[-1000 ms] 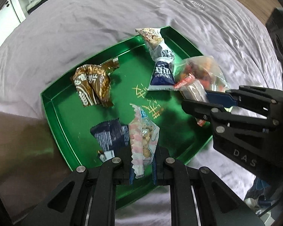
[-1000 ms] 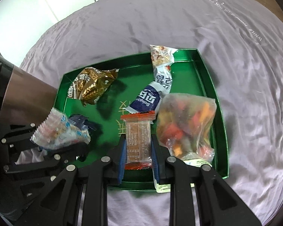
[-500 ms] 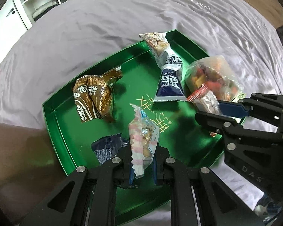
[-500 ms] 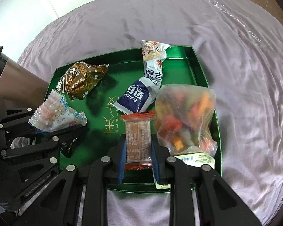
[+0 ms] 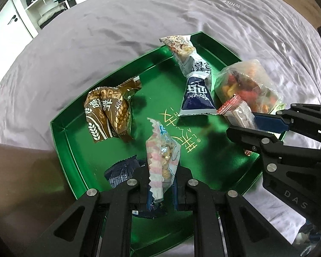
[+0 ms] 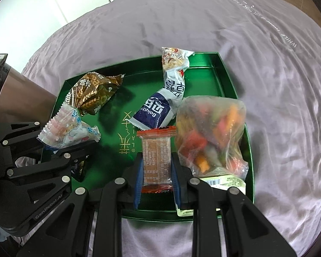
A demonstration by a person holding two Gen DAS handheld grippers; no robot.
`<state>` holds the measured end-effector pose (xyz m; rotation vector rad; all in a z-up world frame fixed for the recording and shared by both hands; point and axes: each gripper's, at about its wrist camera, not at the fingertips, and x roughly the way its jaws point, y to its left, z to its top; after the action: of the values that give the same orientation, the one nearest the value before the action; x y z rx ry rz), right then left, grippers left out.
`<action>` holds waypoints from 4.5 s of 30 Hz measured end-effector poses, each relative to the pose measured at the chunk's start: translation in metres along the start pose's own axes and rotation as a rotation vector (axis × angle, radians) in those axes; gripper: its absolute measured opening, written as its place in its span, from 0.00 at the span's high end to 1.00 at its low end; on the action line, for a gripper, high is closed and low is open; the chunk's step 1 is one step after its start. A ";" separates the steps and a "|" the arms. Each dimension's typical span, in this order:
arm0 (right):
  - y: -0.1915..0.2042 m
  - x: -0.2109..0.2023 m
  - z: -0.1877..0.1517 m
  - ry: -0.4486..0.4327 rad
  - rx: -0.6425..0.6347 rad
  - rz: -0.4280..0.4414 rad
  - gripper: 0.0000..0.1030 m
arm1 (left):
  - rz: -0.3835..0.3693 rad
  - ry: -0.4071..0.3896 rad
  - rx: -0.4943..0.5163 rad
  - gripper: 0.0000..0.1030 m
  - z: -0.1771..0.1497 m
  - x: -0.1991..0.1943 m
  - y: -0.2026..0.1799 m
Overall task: Organize snacks
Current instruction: 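Lower both held snacks into the tray and hold them there, then open both tools to release the candy and red bar into the tray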
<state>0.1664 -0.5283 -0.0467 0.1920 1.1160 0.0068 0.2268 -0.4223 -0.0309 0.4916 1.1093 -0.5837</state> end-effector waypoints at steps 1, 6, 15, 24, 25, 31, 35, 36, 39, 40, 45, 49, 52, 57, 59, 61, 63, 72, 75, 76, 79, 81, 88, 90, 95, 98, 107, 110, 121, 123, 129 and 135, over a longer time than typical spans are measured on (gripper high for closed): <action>0.000 0.000 0.000 -0.001 -0.001 0.000 1.00 | 0.008 -0.001 0.003 0.89 0.001 0.001 0.000; -0.001 -0.001 -0.002 -0.008 0.001 0.007 1.00 | 0.045 -0.004 0.025 0.89 0.002 0.002 -0.003; -0.003 -0.002 -0.003 -0.020 0.007 0.022 1.00 | 0.080 -0.005 0.046 0.89 0.003 0.005 -0.006; -0.003 -0.002 -0.004 -0.023 0.006 0.025 1.00 | 0.084 -0.007 0.050 0.89 0.004 0.007 -0.008; -0.003 -0.002 -0.004 -0.023 0.006 0.026 1.00 | 0.085 -0.008 0.046 0.89 0.004 0.007 -0.007; -0.004 -0.002 -0.003 -0.024 0.004 0.030 1.00 | 0.050 -0.002 0.009 0.89 0.002 0.008 -0.002; -0.004 -0.003 -0.003 -0.024 0.004 0.031 1.00 | 0.028 0.002 -0.003 0.89 0.003 0.009 -0.001; -0.004 -0.002 -0.003 -0.024 0.005 0.032 1.00 | 0.025 0.000 -0.005 0.89 0.003 0.009 -0.001; -0.003 -0.002 -0.003 -0.022 0.005 0.032 1.00 | 0.005 0.004 -0.017 0.89 0.003 0.010 -0.001; -0.003 -0.002 -0.002 -0.022 0.005 0.031 1.00 | 0.000 0.005 -0.020 0.89 0.003 0.010 -0.001; -0.002 -0.001 -0.001 -0.020 0.002 0.029 1.00 | -0.010 0.007 -0.025 0.89 0.003 0.011 0.001; -0.003 -0.001 -0.002 -0.020 0.002 0.031 1.00 | -0.015 0.007 -0.031 0.89 0.002 0.011 0.001; -0.002 0.001 -0.001 -0.019 -0.002 0.031 1.00 | -0.021 0.011 -0.035 0.89 0.002 0.012 0.001; -0.002 0.002 -0.001 -0.019 -0.003 0.031 1.00 | -0.035 0.018 -0.041 0.89 0.001 0.013 0.002; -0.002 0.002 -0.001 -0.018 -0.004 0.032 1.00 | -0.038 0.020 -0.041 0.89 0.001 0.014 0.001; -0.002 0.002 -0.002 -0.019 -0.002 0.032 1.00 | -0.043 0.021 -0.042 0.89 0.001 0.014 0.001; -0.002 0.002 -0.001 -0.019 -0.002 0.032 1.00 | -0.047 0.023 -0.045 0.89 0.000 0.015 0.001; -0.002 0.002 -0.001 -0.018 -0.004 0.033 1.00 | -0.066 0.024 -0.054 0.89 0.000 0.015 0.001; -0.002 0.002 -0.001 -0.018 -0.005 0.033 1.00 | -0.069 0.023 -0.051 0.89 0.000 0.014 0.001; -0.002 0.002 -0.001 -0.018 -0.004 0.033 1.00 | -0.069 0.023 -0.050 0.89 0.000 0.014 0.001; -0.001 0.003 -0.002 -0.018 -0.006 0.032 1.00 | -0.070 0.026 -0.049 0.89 -0.001 0.015 0.001; -0.001 0.003 -0.001 -0.017 -0.007 0.031 1.00 | -0.070 0.027 -0.048 0.89 -0.001 0.015 0.000; 0.000 0.003 -0.002 -0.016 -0.008 0.032 1.00 | -0.069 0.031 -0.047 0.89 -0.002 0.017 -0.001; 0.000 0.004 -0.003 -0.017 -0.010 0.031 1.00 | -0.068 0.034 -0.047 0.89 -0.002 0.018 -0.001; 0.001 0.005 -0.003 -0.017 -0.011 0.032 1.00 | -0.066 0.037 -0.047 0.89 -0.002 0.020 -0.002; 0.001 0.004 -0.002 -0.017 -0.011 0.032 1.00 | -0.066 0.040 -0.048 0.89 -0.002 0.021 -0.003; 0.003 0.004 -0.003 -0.017 -0.034 0.019 1.00 | -0.065 0.043 -0.049 0.89 -0.003 0.022 -0.003; 0.004 0.005 -0.004 -0.018 -0.034 0.019 1.00 | -0.065 0.045 -0.055 0.89 -0.003 0.023 -0.003; 0.005 0.005 -0.004 -0.016 -0.040 0.019 1.00 | -0.062 0.048 -0.061 0.88 -0.005 0.025 -0.001; 0.005 0.005 -0.005 -0.015 -0.042 0.019 1.00 | -0.060 0.048 -0.061 0.87 -0.006 0.026 -0.001; 0.005 0.004 -0.005 -0.019 -0.049 0.023 1.00 | -0.056 0.047 -0.066 0.78 -0.007 0.026 -0.001; 0.007 0.002 -0.007 -0.021 -0.047 0.028 1.00 | -0.055 0.041 -0.069 0.72 -0.008 0.023 0.000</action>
<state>0.1615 -0.5198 -0.0499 0.1647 1.0912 0.0557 0.2285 -0.4218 -0.0553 0.4160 1.1809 -0.5834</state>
